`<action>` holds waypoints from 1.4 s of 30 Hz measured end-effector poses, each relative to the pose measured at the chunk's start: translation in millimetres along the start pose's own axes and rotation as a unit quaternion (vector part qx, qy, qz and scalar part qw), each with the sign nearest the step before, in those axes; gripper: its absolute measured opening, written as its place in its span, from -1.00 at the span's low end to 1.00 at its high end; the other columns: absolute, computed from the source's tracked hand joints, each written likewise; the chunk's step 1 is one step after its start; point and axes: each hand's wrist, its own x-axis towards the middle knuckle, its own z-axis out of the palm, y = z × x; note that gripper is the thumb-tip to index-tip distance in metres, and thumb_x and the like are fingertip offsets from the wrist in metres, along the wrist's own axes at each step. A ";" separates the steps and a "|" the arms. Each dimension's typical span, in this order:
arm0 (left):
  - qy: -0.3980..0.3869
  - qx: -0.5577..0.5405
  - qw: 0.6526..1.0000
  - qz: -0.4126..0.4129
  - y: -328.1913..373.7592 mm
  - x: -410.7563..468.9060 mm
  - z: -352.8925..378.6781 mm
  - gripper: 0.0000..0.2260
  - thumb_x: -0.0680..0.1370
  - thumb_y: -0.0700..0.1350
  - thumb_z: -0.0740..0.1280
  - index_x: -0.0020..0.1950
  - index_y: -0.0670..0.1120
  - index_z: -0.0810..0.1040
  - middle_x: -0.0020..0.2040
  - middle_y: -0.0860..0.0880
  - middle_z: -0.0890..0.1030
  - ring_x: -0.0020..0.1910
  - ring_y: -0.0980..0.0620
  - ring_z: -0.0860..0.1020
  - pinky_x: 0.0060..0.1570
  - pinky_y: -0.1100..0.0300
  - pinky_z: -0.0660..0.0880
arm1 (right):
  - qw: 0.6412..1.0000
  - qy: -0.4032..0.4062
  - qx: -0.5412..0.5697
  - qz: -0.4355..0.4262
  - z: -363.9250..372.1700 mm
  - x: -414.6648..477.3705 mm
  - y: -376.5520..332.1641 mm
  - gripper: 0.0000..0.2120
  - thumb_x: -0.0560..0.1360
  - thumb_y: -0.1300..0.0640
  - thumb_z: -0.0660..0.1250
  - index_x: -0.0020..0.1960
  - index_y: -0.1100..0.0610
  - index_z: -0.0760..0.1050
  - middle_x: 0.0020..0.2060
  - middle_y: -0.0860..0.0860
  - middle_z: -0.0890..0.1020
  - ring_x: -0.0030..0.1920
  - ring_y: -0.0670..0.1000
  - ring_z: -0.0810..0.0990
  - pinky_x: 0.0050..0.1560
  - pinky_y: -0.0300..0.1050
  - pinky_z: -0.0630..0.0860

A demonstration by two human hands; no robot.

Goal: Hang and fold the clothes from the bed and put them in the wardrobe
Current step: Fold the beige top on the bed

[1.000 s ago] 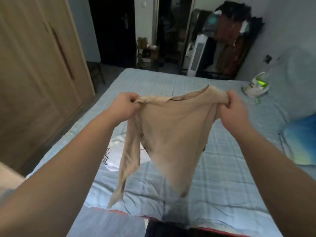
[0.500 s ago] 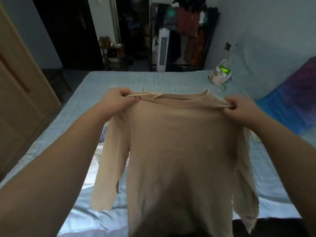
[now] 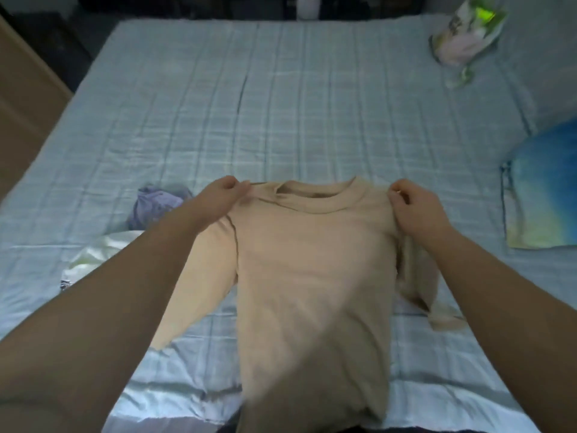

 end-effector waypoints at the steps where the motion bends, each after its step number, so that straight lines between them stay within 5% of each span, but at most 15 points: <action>1: 0.009 0.011 1.000 -0.008 -8.6 20.6 15.3 -0.71 0.65 0.04 0.24 -0.10 -0.16 0.50 -0.21 -0.08 0.48 -0.21 0.00 0.42 -0.23 0.10 0.30 | 1.000 0.000 -0.024 0.000 16.5 16.1 9.5 -0.84 0.61 0.07 0.19 -0.03 0.10 0.50 -0.14 0.11 0.59 -0.09 0.13 0.54 -0.11 -0.05 0.37; 7: 0.104 0.078 0.990 -0.050 -65.8 145.2 92.1 -0.75 0.63 0.01 0.23 -0.12 -0.13 0.52 -0.25 -0.10 0.55 -0.19 -0.13 0.50 -0.18 0.10 0.34 | 0.987 -0.071 -0.143 -0.030 121.2 117.9 58.4 -0.77 0.56 -0.14 0.18 0.02 0.01 0.42 -0.01 0.13 0.56 0.02 0.20 0.57 -0.04 0.05 0.49; 14: 0.166 0.144 0.975 -0.030 -124.9 259.6 157.6 -0.76 0.61 0.09 0.16 -0.08 -0.02 0.50 -0.15 -0.09 0.59 -0.09 -0.21 0.54 -0.06 -0.07 0.50 | 0.994 -0.013 -0.103 0.023 207.4 221.6 108.0 -0.75 0.60 0.05 0.21 0.20 0.06 0.56 0.11 0.15 0.52 0.16 0.24 0.49 0.13 0.10 0.48; 18: 0.189 0.233 0.954 -0.013 -138.8 301.9 184.3 -0.78 0.66 0.05 0.12 0.02 -0.04 0.48 -0.04 -0.11 0.53 0.02 -0.21 0.46 -0.05 -0.04 0.26 | 0.986 0.016 -0.164 0.013 238.0 257.7 112.9 -0.81 0.58 0.13 0.15 0.12 0.13 0.47 0.06 0.19 0.54 0.14 0.27 0.49 0.13 0.17 0.44; 23: 0.203 0.280 0.938 -0.013 -152.8 330.5 203.9 -0.79 0.66 0.05 0.11 0.06 -0.03 0.45 0.04 -0.12 0.48 0.08 -0.19 0.40 0.02 -0.09 0.24 | 0.956 0.025 -0.293 0.003 270.8 279.2 124.0 -0.57 0.56 -0.19 0.03 0.07 0.14 0.43 0.05 0.16 0.54 0.12 0.24 0.48 0.12 0.19 0.35; 29: 0.207 0.278 0.938 0.024 -167.0 336.1 213.9 -0.81 0.62 0.04 0.19 0.16 -0.02 0.42 0.13 -0.13 0.44 0.11 -0.18 0.37 0.13 -0.12 0.28 | 0.937 0.058 -0.342 -0.023 291.3 281.8 144.3 -0.66 0.57 -0.06 0.05 0.07 0.17 0.43 0.02 0.19 0.51 0.03 0.22 0.44 0.07 0.18 0.36; 33: 0.257 0.239 0.928 0.128 -157.7 323.1 219.7 -0.66 0.54 -0.10 0.29 0.29 -0.16 0.45 0.28 -0.21 0.46 0.28 -0.22 0.39 0.30 -0.10 0.28 | 0.952 0.131 -0.257 -0.099 283.0 270.1 132.8 -0.75 0.52 0.11 0.24 0.18 0.13 0.44 0.21 0.13 0.50 0.19 0.20 0.43 0.30 0.20 0.30; 36: 0.196 0.231 0.935 0.182 -152.8 304.7 234.3 -0.59 0.56 -0.13 0.25 0.38 -0.24 0.43 0.37 -0.24 0.45 0.43 -0.26 0.34 0.45 -0.12 0.22 | 0.964 0.101 -0.180 -0.165 276.9 246.3 119.5 -0.66 0.48 0.14 0.21 0.24 0.15 0.48 0.24 0.13 0.54 0.23 0.19 0.48 0.30 0.10 0.39; 42: 0.055 0.346 0.932 0.094 -158.0 300.1 268.7 -0.36 0.60 0.27 -0.06 0.63 0.04 -0.01 0.63 -0.09 0.06 0.60 -0.15 0.01 0.54 -0.18 -0.06 | 0.943 -0.042 -0.310 -0.115 309.2 233.9 134.5 -0.38 0.58 -0.17 0.04 0.56 0.10 0.20 0.53 0.12 0.28 0.49 0.21 0.24 0.48 0.22 0.15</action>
